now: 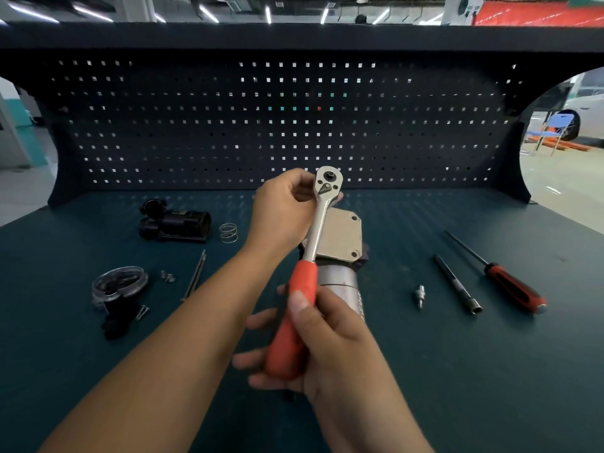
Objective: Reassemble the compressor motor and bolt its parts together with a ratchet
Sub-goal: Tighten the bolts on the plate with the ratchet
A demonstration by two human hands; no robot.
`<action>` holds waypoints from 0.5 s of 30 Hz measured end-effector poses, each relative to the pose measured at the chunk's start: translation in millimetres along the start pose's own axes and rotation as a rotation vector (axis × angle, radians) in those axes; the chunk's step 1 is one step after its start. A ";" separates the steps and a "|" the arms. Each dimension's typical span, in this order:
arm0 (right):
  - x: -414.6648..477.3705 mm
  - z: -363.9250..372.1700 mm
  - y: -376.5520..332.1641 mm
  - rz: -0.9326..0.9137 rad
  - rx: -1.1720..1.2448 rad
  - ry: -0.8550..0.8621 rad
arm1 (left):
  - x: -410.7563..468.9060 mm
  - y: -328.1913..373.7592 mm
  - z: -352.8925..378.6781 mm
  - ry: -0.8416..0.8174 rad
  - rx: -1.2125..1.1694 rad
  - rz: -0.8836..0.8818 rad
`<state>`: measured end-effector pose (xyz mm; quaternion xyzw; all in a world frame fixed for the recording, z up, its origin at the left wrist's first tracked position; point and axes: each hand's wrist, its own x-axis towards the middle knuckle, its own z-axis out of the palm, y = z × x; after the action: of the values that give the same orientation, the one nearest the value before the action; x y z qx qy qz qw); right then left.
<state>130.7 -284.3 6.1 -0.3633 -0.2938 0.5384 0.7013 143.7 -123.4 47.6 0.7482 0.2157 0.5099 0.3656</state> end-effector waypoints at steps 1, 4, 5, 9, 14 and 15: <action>-0.8 -3.9 -1.7 -0.007 -0.029 0.001 | 0.7 -0.3 -1.6 -0.010 0.002 -0.002; -9.2 -29.5 -21.8 -0.115 -0.178 0.133 | 3.9 -2.5 -11.2 -0.079 -0.031 -0.012; -11.7 -40.8 -32.0 -0.168 -0.216 0.196 | 5.1 -2.3 -14.2 -0.101 -0.028 -0.006; -15.1 -69.1 -64.9 -0.320 -0.193 0.366 | 10.5 2.7 -15.5 -0.208 -0.020 0.001; -15.7 -45.7 -41.5 -0.350 -0.222 0.316 | 8.0 0.9 -11.4 -0.200 -0.116 -0.022; -16.1 -37.4 -32.0 -0.319 -0.234 0.283 | 5.5 -0.4 -9.5 -0.164 -0.137 -0.022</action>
<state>174.1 -312.1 11.2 -0.4630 -0.3067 0.3271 0.7646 137.1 -116.3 52.6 0.7583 0.1581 0.4564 0.4378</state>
